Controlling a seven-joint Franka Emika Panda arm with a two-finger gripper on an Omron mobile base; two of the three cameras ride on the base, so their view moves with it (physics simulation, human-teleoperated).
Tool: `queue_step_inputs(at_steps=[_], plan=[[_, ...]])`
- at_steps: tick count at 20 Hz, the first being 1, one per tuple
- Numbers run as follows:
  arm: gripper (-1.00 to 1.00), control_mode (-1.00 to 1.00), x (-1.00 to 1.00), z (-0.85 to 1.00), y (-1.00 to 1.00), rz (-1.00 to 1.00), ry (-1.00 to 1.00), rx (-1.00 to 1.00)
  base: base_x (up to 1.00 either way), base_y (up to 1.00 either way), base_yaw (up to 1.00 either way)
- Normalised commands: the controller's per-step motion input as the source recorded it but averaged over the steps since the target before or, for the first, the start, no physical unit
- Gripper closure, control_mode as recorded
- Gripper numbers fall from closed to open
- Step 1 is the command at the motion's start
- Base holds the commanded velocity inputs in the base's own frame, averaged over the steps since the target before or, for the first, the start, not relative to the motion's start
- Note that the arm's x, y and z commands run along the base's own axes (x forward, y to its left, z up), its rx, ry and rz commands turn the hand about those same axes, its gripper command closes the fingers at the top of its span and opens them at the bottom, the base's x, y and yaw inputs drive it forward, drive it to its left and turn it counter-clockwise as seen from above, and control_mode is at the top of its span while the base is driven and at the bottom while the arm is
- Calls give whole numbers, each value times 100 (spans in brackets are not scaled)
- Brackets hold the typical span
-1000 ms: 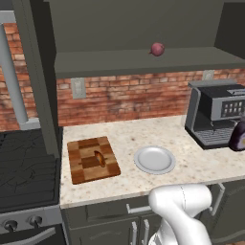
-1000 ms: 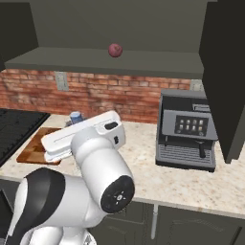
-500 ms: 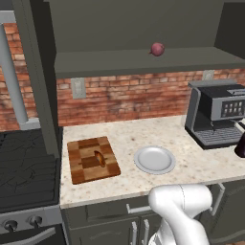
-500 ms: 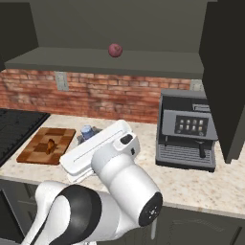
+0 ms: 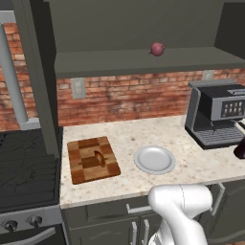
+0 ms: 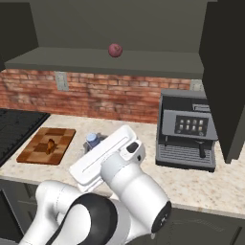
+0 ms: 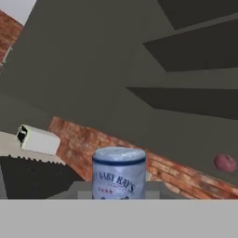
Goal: Pick the chicken drumstick from the plate and place it on the cutting board. Then pick the condiment bottle from the cabinet and place it next to the cutting board.
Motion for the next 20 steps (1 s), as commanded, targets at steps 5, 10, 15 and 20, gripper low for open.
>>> queue_step_inputs(at_steps=[5, 10, 15, 20], plan=[[100, -100, 0, -39, 2, 5, 0, 0, 0, 0, 0], [100, -100, 0, -39, 4, 6, 0, 2, 0, 0, 0], [100, -100, 0, -33, 2, 6, 0, 4, 0, 0, 0], [100, -100, 0, -27, 4, 5, 0, 5, 0, 0, 0]])
